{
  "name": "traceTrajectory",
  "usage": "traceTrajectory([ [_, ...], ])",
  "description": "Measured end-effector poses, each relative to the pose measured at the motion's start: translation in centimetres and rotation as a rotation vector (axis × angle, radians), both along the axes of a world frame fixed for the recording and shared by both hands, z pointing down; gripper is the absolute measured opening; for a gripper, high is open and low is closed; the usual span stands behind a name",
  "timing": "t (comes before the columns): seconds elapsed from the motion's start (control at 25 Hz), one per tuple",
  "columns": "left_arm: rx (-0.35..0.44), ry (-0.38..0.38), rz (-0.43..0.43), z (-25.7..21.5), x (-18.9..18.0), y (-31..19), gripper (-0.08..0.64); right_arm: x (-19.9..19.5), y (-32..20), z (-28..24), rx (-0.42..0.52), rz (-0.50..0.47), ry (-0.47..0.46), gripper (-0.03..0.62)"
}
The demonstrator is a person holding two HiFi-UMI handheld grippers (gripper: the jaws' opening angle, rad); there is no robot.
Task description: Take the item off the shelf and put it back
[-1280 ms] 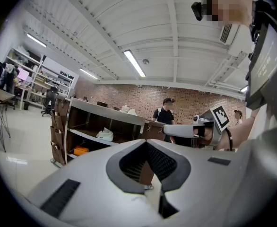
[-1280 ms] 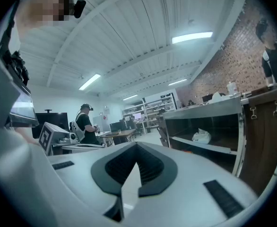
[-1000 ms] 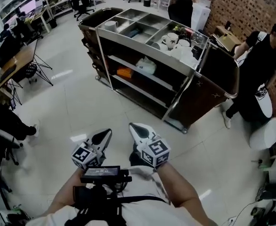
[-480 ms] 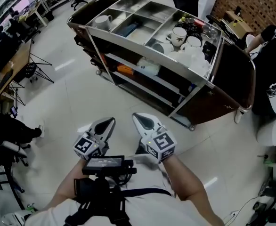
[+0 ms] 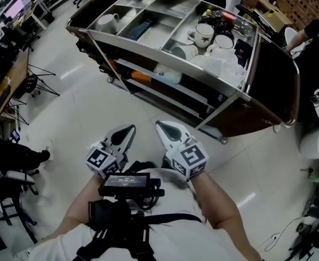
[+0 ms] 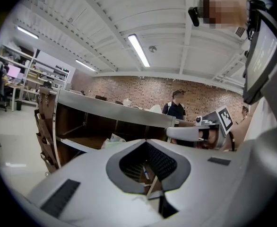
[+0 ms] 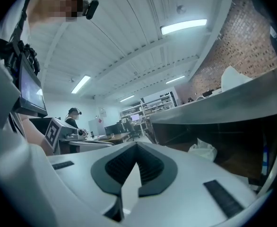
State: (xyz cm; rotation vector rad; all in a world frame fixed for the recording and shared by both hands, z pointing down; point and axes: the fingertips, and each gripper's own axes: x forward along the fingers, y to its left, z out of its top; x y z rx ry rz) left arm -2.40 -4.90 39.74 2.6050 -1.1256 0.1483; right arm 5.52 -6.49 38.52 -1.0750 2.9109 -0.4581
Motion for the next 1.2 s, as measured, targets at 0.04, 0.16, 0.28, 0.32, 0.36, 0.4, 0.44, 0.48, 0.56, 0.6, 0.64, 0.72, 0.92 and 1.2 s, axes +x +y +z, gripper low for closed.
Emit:
traceTrajectory([
  [0.04, 0.001, 0.002, 0.007, 0.2, 0.0, -0.3, 0.006, 0.0, -0.2, 0.0, 0.001, 0.006, 0.003, 0.008],
  [0.16, 0.0, 0.009, 0.041, 0.3, 0.3, -1.0, 0.006, -0.3, -0.6, -0.1, 0.0, 0.03, 0.006, 0.008],
  [0.28, -0.013, 0.019, 0.078, -0.1, 0.8, -1.6, 0.006, -0.6, -1.1, -0.3, -0.006, 0.056, 0.01, 0.008],
  [0.32, -0.013, 0.022, 0.09, -0.1, 0.8, -1.9, 0.006, -0.6, -1.2, -0.4, -0.01, 0.065, 0.011, 0.008],
  [0.36, -0.011, 0.024, 0.104, -0.1, 0.8, -2.2, 0.006, -0.7, -1.3, -0.4, -0.013, 0.074, 0.012, 0.008],
  [0.4, -0.006, 0.022, 0.117, 0.1, 0.7, -2.5, 0.006, -0.7, -1.5, -0.4, -0.017, 0.083, 0.013, 0.008],
  [0.44, -0.002, 0.017, 0.128, 0.2, 0.6, -2.8, 0.006, -0.7, -1.8, -0.3, -0.021, 0.092, 0.016, 0.008],
  [0.48, -0.001, 0.014, 0.136, 0.3, 0.5, -3.1, 0.006, -0.7, -2.0, -0.2, -0.025, 0.101, 0.019, 0.008],
  [0.56, -0.009, 0.015, 0.15, 0.8, 0.2, -3.4, 0.006, -0.8, -2.3, -0.1, -0.034, 0.115, 0.017, 0.008],
  [0.6, -0.022, 0.013, 0.156, 0.8, 0.2, -3.5, 0.006, -0.9, -2.5, -0.1, -0.036, 0.122, 0.012, 0.008],
  [0.64, -0.035, 0.008, 0.161, 0.6, 0.3, -3.7, 0.006, -1.0, -2.8, -0.1, -0.035, 0.128, 0.006, 0.008],
  [0.72, -0.039, -0.002, 0.178, 0.3, 0.8, -4.4, 0.006, -1.1, -3.6, -0.3, -0.027, 0.136, -0.001, 0.008],
  [0.92, -0.012, 0.008, 0.209, -0.2, 1.4, -5.2, 0.006, -1.5, -4.2, -0.3, -0.021, 0.149, 0.0, 0.008],
  [1.2, -0.004, 0.01, 0.22, -0.3, 0.9, -5.8, 0.006, -2.1, -4.6, -0.1, -0.028, 0.149, 0.014, 0.008],
])
